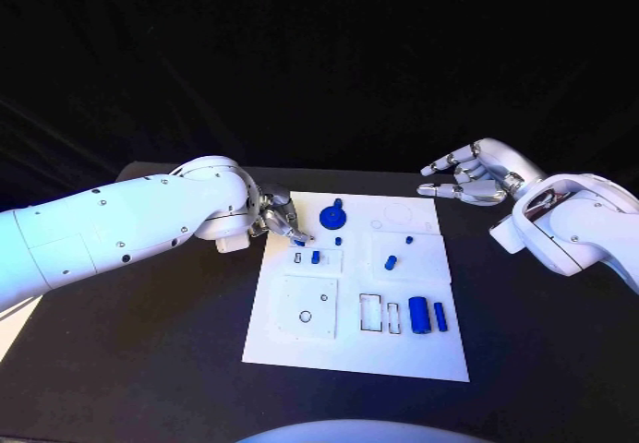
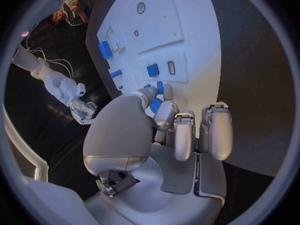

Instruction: Assemble the parts on the task board

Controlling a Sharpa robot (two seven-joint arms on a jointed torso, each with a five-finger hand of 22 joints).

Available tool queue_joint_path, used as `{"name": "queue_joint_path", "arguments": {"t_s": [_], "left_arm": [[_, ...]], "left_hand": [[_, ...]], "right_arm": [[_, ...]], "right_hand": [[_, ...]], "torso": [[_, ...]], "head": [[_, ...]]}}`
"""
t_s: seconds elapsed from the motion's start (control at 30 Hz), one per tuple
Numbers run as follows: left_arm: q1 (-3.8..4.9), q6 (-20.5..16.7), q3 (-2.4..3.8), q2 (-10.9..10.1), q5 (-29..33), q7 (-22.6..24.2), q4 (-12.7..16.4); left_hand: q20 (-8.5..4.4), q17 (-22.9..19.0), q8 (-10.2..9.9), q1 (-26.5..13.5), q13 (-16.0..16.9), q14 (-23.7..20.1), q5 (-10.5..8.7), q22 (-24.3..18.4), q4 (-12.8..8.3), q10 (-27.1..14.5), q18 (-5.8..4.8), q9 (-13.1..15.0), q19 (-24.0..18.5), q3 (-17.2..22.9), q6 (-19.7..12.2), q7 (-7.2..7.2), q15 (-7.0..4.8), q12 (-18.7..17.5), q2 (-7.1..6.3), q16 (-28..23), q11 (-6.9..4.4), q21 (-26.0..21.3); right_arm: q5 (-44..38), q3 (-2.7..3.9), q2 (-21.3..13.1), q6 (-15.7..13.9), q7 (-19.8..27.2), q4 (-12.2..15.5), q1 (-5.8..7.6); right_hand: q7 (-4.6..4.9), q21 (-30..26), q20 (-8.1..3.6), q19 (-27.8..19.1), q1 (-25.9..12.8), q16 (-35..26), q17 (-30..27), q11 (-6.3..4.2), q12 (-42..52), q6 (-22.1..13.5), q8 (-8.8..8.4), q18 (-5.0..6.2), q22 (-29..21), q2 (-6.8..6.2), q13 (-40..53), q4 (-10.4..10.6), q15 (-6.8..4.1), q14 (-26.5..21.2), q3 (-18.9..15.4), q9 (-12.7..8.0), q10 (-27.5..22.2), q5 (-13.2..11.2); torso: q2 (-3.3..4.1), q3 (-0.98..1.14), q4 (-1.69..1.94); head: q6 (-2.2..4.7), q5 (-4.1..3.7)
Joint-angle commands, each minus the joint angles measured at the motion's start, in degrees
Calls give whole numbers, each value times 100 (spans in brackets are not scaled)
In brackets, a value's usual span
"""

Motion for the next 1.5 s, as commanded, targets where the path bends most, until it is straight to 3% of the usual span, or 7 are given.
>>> {"name": "queue_joint_path", "arguments": {"t_s": [0.03, 0.53, 1.13, 1.5], "left_arm": [[-30, 85, -3, -6, -94, -262, 46], [-129, 541, -53, 56, 3, -457, -20], [-140, 668, -60, 92, 14, -479, -69], [-155, 680, -77, 226, 14, -615, -179]], "left_hand": [[-9, 1505, 34, -17, 2, 604, 6, 770, -764, 31, 50, 3, 291, 806, 27, -31, -1, 22, -62, 18, -9, 21], [-9, 1505, 37, -26, -11, 604, 7, 763, -766, 28, 52, 5, 288, 825, 33, -32, 0, 10, -63, 18, -10, 16], [-9, 1505, 38, -28, -18, 604, 7, 764, -770, 27, 52, 6, 289, 835, 34, -33, -1, 4, -66, 18, -11, 16], [-8, 1505, 40, -43, -14, 604, 7, 764, -775, 33, 52, 9, 288, 866, 39, -32, -1, 7, -67, 18, -11, 15]], "right_arm": [[-6, -1, 8, 76, 32, -2, -5], [-4, -1, 18, 75, 40, -2, -9], [-4, -1, 11, 71, 47, 8, -10], [-4, -1, 7, 63, 52, 25, -11]], "right_hand": [[-14, 36, 12, 600, -17, -25, 1339, 30, -7, 9, 27, -81, 1507, 58, 912, 0, 7, 556, -38, 9, 169, 35], [-14, 36, 12, 600, -17, -25, 1339, 30, -7, 9, 27, -81, 1507, 58, 912, 0, 7, 556, -38, 9, 169, 35], [-14, 36, 12, 600, -17, -25, 1339, 30, -7, 9, 27, -81, 1507, 58, 912, 0, 7, 556, -38, 9, 169, 35], [-14, 36, 12, 600, -17, -25, 1339, 30, -7, 9, 27, -81, 1507, 58, 912, 0, 7, 556, -38, 9, 169, 35]], "torso": [[7, -8, -9], [8, 0, -10], [7, 3, -10], [9, 1, -15]], "head": [[-7, -1], [-56, 7], [-71, 9], [-86, 16]]}}
